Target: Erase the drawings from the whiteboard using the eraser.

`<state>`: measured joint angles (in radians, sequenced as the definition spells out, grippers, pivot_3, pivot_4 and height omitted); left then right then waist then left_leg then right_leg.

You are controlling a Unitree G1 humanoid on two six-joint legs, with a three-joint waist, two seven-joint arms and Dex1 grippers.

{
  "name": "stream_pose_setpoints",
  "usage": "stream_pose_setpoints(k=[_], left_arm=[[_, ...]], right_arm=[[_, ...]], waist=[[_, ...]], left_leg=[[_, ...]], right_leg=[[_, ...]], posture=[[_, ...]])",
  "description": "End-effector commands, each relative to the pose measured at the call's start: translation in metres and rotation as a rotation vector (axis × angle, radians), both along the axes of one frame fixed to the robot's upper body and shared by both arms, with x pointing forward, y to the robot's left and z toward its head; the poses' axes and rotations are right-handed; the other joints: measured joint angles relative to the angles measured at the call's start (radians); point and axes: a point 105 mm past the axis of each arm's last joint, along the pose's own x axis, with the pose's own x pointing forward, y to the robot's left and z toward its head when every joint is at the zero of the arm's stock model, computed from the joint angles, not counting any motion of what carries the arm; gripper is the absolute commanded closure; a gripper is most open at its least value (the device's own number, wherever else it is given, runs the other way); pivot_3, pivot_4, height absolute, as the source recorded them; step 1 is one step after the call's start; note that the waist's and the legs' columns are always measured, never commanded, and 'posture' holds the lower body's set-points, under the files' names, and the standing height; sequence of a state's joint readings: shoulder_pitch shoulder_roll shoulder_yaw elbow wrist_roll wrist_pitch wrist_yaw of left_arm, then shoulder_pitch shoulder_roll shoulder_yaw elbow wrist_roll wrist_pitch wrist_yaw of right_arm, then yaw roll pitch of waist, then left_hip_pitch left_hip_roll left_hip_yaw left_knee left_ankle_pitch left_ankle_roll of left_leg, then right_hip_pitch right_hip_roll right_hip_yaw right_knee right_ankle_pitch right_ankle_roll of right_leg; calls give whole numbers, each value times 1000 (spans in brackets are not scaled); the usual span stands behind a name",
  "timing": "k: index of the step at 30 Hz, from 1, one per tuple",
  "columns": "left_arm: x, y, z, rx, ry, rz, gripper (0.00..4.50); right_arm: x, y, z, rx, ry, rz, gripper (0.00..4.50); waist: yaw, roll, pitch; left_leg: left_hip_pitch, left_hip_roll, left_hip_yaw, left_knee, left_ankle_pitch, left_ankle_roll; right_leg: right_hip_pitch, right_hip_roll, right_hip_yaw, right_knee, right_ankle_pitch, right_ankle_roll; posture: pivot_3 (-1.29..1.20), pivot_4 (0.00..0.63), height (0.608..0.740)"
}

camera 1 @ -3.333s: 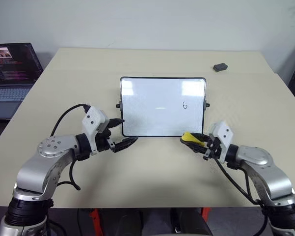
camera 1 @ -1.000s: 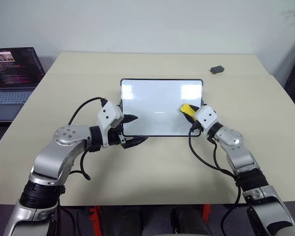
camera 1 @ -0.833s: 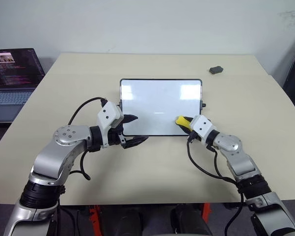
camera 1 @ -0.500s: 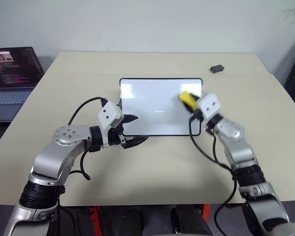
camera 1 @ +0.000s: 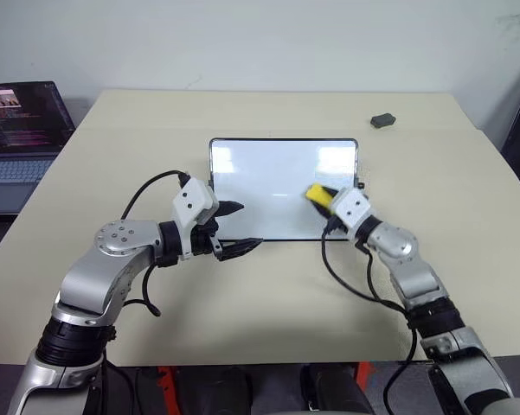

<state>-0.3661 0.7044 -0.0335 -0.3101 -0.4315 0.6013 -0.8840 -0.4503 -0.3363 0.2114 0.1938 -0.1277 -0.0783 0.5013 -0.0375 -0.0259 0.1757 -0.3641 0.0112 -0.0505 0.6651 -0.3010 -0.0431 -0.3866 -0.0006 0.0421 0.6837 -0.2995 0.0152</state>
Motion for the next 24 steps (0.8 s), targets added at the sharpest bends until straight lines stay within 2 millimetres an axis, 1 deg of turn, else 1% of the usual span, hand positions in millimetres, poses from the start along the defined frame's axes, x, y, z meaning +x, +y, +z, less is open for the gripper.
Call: stream_pose_setpoints(k=[1, 3, 5, 8, 11, 12, 14, 17, 22, 24], left_arm=[[-1, -2, 11, -6, -53, -15, 0], [0, -2, 10, -6, -52, -15, 0], [0, -2, 10, -6, -52, -19, 0], [0, -5, 10, -5, -55, -28, 0], [-2, -8, 10, 26, -76, -54, 0], [-3, -11, 11, 22, -83, -64, 0], [-5, -20, 16, 14, -102, -102, 0], [-6, -33, 19, 25, -125, -156, 0], [-13, -51, 19, 30, -122, -265, 0], [-20, -56, 17, 43, -111, -335, 0]], right_arm=[[-6, -2, -25, -67, 110, 1, 3388], [-7, 0, -23, -84, 96, 16, 3388], [-5, -1, -14, -72, 66, 6, 3388], [-6, -4, 9, 22, 33, -15, 3388], [-17, -11, 30, 122, 31, -24, 3388], [-21, -16, 36, 149, 31, -36, 3388], [-29, -33, 45, 172, 28, -95, 3389], [-39, -58, 48, 192, 48, -199, 3389], [-54, -105, 39, 308, 129, -457, 3389], [-62, -123, 26, 338, 192, -563, 3389]], waist=[[-1, 0, 0], [0, 0, 0], [2, 0, 0], [3, 0, 0], [7, 0, 0], [7, 0, 0], [13, 0, 0], [17, 0, 0], [15, 0, 0], [12, 0, 0]], left_leg=[[0, 0, 0, 0, 0, 0], [1, 0, 0, 1, 0, 0], [1, -1, 0, 1, 0, 0], [1, -1, -1, 1, 0, 0], [-2, -1, -1, 0, 0, 0], [-2, -1, -1, 0, 0, 0], [-5, -1, -2, 0, 0, 0], [-9, -2, -4, 0, 0, 0], [-9, -2, -4, 0, 0, 0], [-8, -2, -3, 0, 0, 0]], right_leg=[[0, 0, 0, 0, 0, 0], [1, 0, 0, 0, 1, 1], [1, 0, 0, 0, 1, 1], [1, 0, -1, 0, 1, 1], [-1, 0, -1, -1, 1, 1], [-1, 0, -1, -1, 1, 1], [-2, 0, -1, -3, 0, 1], [-3, -2, -2, -4, 0, 1], [-4, -1, -3, -4, 0, 1], [-3, -1, -2, -3, 0, 1]], posture=[[0, 150, 740], [0, 150, 740], [0, 150, 740], [0, 150, 740], [0, 150, 740], [0, 150, 740], [0, 150, 740], [0, 150, 740], [0, 150, 740], [0, 150, 740]])
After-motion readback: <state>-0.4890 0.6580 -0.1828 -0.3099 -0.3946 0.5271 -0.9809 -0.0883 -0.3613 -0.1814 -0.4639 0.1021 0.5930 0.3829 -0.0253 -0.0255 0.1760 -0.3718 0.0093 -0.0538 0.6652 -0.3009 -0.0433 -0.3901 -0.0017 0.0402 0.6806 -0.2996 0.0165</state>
